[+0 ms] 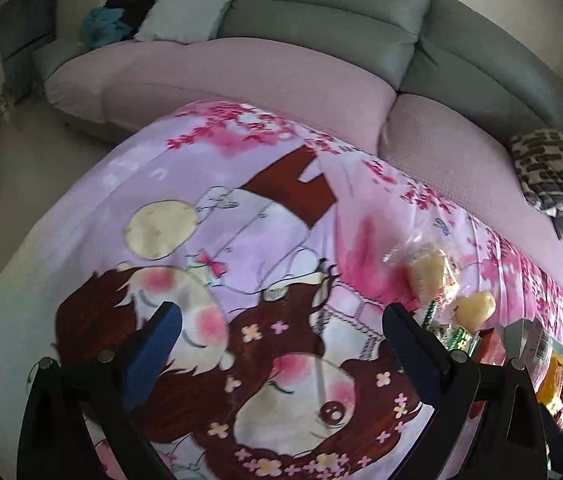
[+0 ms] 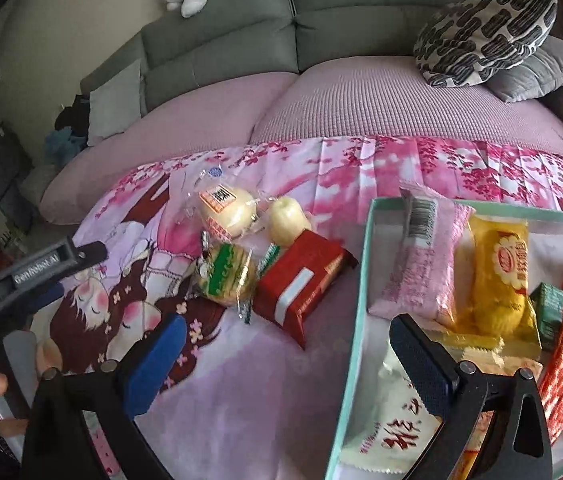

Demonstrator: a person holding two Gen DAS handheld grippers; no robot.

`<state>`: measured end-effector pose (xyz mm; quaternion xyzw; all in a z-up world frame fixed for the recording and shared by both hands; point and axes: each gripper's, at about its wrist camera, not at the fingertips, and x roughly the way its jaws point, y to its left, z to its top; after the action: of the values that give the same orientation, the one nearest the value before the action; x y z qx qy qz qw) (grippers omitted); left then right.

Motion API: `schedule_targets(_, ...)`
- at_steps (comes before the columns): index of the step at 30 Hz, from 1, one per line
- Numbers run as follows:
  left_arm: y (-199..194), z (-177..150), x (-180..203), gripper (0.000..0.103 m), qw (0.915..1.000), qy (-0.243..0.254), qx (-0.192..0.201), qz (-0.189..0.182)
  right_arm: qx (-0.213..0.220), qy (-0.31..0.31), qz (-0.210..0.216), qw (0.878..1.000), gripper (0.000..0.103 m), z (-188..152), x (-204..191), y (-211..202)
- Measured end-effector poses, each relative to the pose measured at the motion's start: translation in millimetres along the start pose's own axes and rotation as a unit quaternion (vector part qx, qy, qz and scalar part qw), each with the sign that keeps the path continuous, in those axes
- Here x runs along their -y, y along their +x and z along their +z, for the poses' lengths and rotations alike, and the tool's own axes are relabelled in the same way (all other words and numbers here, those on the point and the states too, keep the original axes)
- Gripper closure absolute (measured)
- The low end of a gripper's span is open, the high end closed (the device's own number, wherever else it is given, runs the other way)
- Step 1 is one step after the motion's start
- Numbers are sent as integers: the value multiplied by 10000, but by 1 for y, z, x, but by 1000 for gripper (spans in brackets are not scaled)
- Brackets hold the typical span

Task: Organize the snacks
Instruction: 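Withdraw both open tools from the tray back over the remaining snacks, then grasp the green cracker pack with the left tool while the right tool grasps the red box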

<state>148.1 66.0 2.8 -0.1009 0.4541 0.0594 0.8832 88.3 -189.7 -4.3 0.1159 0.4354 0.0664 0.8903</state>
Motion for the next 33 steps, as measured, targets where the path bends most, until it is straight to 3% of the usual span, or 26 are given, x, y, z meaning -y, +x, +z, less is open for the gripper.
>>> schedule_targets(6, 15, 2, 20, 3, 9994, 260, -227, -90, -66, 92, -183, 9998, 3, 11, 1, 11)
schedule_targets(16, 30, -6, 71, 3, 9942, 764, -543, -524, -161, 176, -518, 9984, 20, 27, 15, 19)
schedule_targets(25, 39, -22, 105, 3, 9858, 1180, -655, -996, -92, 412, -596, 9973, 20, 28, 36, 11)
schedule_targets(33, 47, -28, 126, 14, 9810, 1441, -717, -1083, -67, 551, -654, 9963, 21, 28, 48, 7)
